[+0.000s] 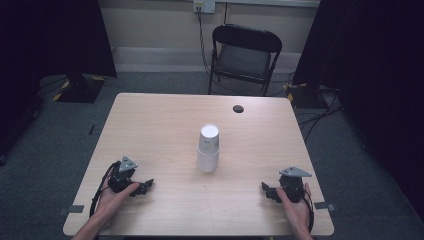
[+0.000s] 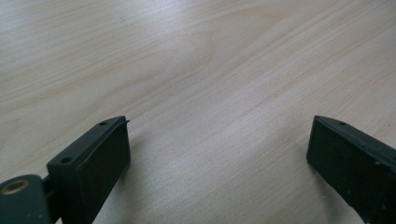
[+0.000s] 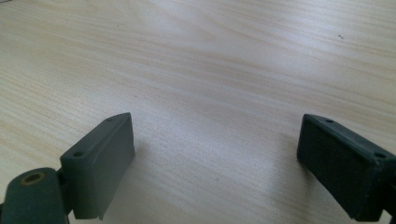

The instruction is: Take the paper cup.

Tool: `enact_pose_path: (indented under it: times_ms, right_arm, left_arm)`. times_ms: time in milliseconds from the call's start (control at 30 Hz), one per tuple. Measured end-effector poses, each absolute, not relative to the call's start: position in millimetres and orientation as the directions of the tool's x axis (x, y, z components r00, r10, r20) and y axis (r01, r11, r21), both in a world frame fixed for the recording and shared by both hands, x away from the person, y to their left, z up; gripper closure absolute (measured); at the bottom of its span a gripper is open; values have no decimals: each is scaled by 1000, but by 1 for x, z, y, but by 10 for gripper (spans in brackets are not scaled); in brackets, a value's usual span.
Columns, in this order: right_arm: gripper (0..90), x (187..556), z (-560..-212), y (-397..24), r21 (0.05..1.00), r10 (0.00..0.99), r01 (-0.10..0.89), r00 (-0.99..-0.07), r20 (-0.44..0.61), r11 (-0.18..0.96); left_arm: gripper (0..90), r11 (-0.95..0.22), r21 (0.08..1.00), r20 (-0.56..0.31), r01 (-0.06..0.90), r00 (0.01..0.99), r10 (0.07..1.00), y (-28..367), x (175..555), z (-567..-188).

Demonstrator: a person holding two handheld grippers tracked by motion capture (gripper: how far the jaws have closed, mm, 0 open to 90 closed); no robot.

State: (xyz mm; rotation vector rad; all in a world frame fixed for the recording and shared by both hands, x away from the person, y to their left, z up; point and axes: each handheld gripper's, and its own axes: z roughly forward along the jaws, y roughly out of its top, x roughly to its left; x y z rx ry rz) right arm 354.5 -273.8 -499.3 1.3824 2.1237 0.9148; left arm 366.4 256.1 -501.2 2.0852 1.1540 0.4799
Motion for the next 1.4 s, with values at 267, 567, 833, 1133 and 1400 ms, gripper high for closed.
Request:
enact_pose_path:
  times_ms: [267, 567, 833, 1133, 1400]
  right_arm:
    - [105, 355, -499, -274, 731, 916, 622, -400, -10, 280]
    - [105, 356, -499, -273, 731, 917, 622, -399, -11, 280]
    - [106, 355, -499, -273, 732, 917, 621, -399, -15, 282]
    - [106, 356, -499, -273, 731, 915, 620, -404, -13, 284]
    - [106, 356, -499, -273, 731, 915, 620, -404, -13, 284]
  left_arm:
    - [157, -341, 718, -22, 607, 510, 860, 260, 367, -497]
    - [221, -306, 738, -110, 602, 554, 825, 259, 360, -485]
    - [224, -315, 757, -118, 572, 595, 795, 255, 353, -477]
    - [251, -263, 798, -156, 543, 606, 780, 250, 348, -465]
    - [262, -245, 824, -175, 511, 641, 748, 245, 345, -454]
